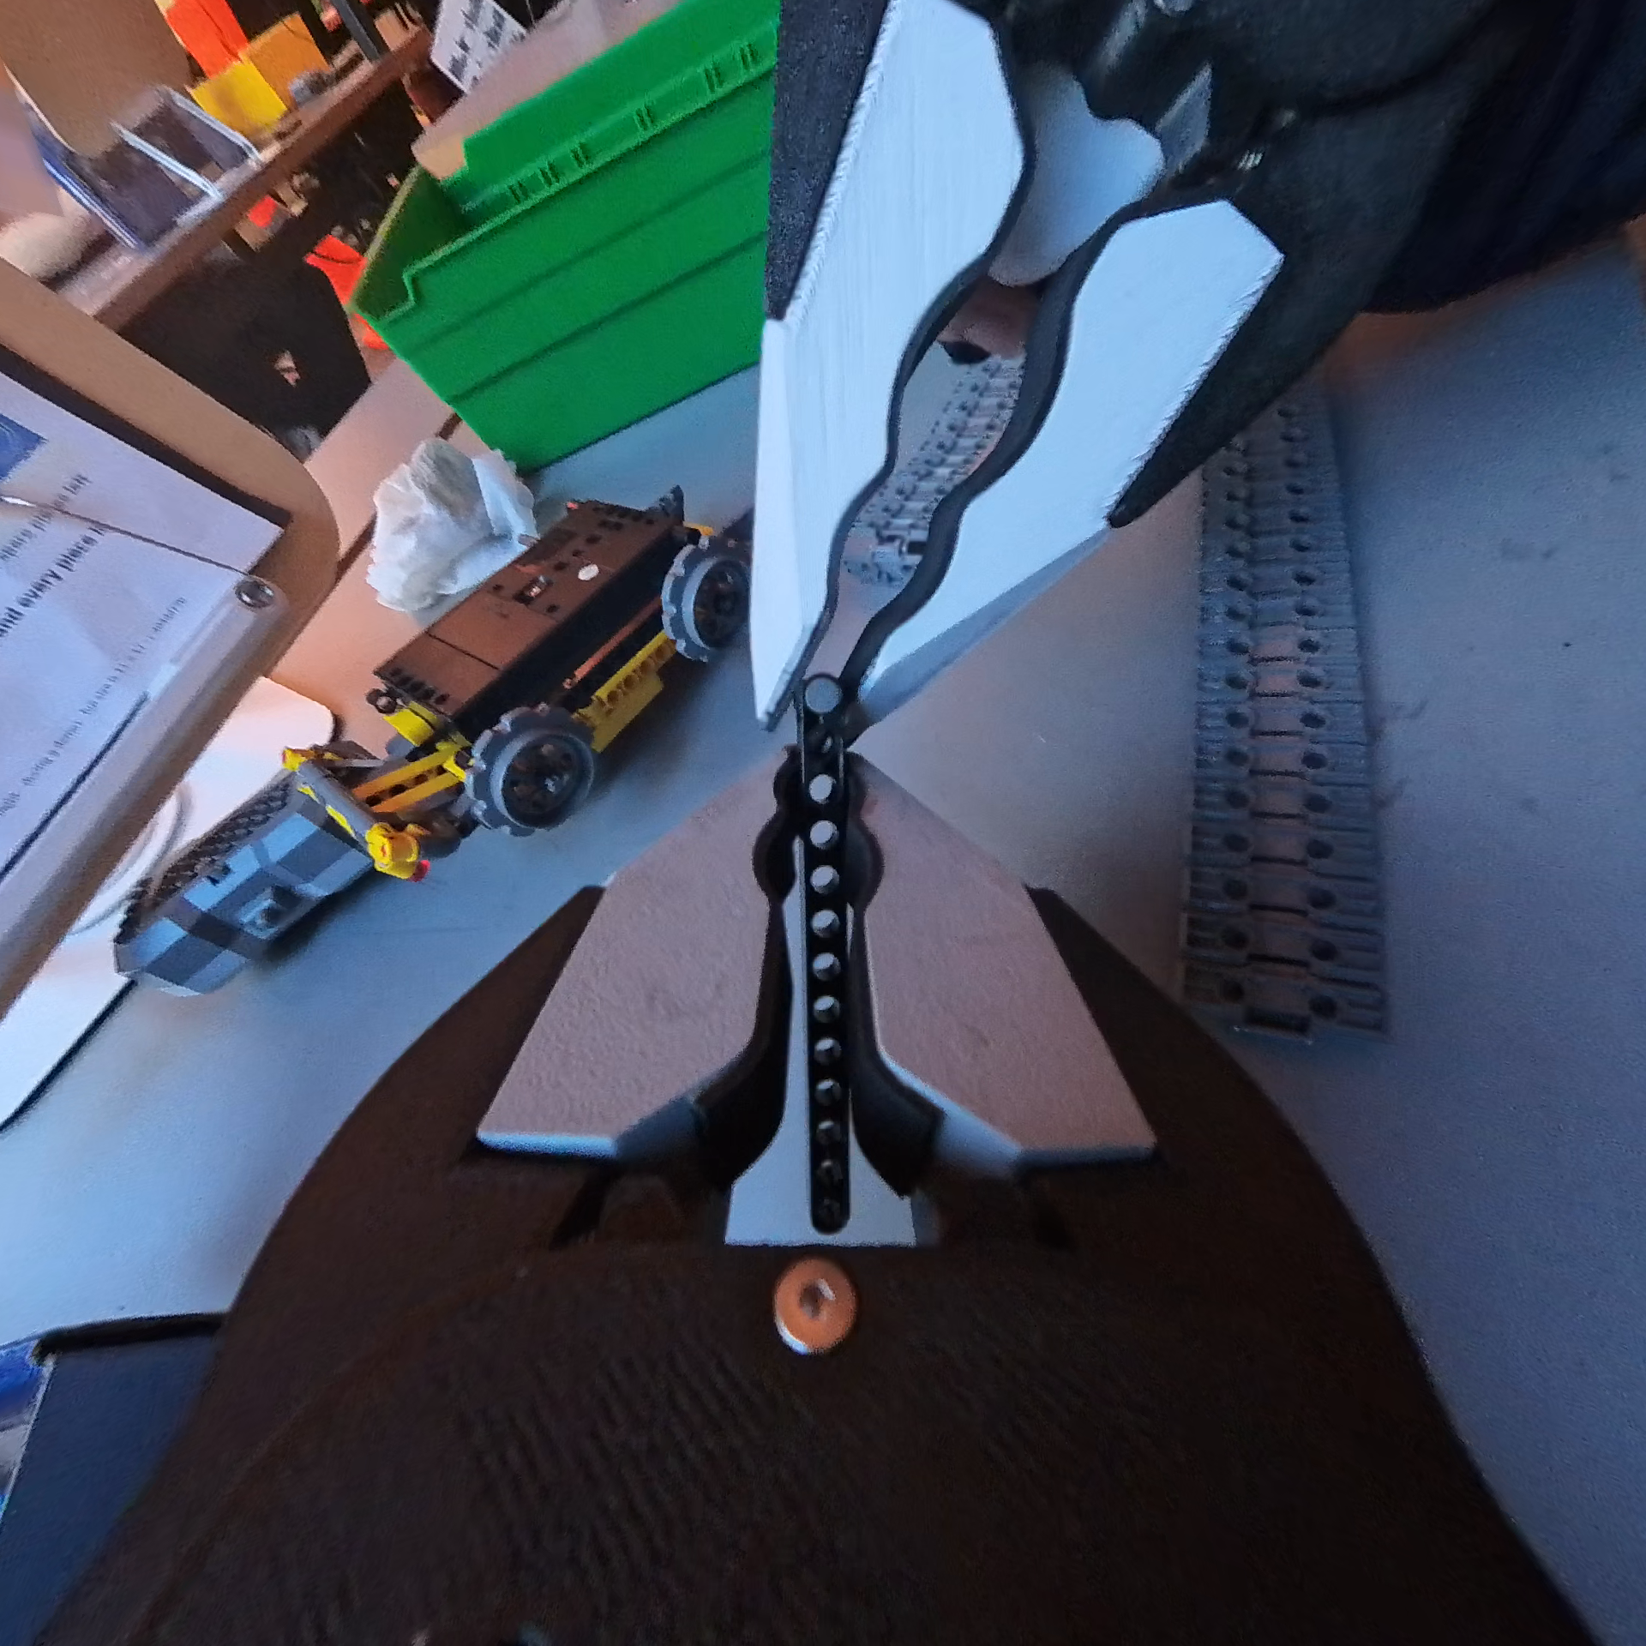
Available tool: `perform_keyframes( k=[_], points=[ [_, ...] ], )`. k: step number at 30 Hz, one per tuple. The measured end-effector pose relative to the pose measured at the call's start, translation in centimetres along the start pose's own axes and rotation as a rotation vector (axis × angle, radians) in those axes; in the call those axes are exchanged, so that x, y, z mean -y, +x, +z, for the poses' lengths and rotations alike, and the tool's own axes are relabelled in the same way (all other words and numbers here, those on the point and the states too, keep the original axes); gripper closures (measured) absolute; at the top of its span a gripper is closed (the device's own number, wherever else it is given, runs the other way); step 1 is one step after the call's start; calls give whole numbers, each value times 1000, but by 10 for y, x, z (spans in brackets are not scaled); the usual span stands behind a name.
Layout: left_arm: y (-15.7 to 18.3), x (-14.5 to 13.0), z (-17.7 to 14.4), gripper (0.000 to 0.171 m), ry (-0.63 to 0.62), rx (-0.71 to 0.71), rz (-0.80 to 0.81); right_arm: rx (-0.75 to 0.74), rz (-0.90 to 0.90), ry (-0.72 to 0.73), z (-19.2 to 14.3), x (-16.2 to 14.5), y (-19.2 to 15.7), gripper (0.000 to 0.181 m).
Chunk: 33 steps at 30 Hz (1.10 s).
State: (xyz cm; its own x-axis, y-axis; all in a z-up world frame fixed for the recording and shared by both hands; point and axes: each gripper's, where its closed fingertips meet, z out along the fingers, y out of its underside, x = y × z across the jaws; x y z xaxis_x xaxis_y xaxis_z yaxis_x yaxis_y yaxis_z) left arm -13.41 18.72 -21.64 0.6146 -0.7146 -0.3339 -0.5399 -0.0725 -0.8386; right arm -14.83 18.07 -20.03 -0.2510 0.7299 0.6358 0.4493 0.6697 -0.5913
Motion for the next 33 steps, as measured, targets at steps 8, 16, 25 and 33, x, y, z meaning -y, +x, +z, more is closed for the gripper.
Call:
perform_keyframes(
  k=[8, 16, 25, 33],
  points=[
    [1, -1, -5, 169, -26, 51, 111, -103, -92, 43, 1, 3, -1, 179],
    [-1, -1, -4, 169, -42, 106, 179, -156, -112, 16, 1, 0, 0, 178],
    [7, 5, -2, 169, 15, 44, 152, -142, -13, 90, -6, -1, -5, 178],
    [8, 4, -2, 169, 7, 44, 145, -139, -13, 103, -5, -1, -5, 178]
  ],
)
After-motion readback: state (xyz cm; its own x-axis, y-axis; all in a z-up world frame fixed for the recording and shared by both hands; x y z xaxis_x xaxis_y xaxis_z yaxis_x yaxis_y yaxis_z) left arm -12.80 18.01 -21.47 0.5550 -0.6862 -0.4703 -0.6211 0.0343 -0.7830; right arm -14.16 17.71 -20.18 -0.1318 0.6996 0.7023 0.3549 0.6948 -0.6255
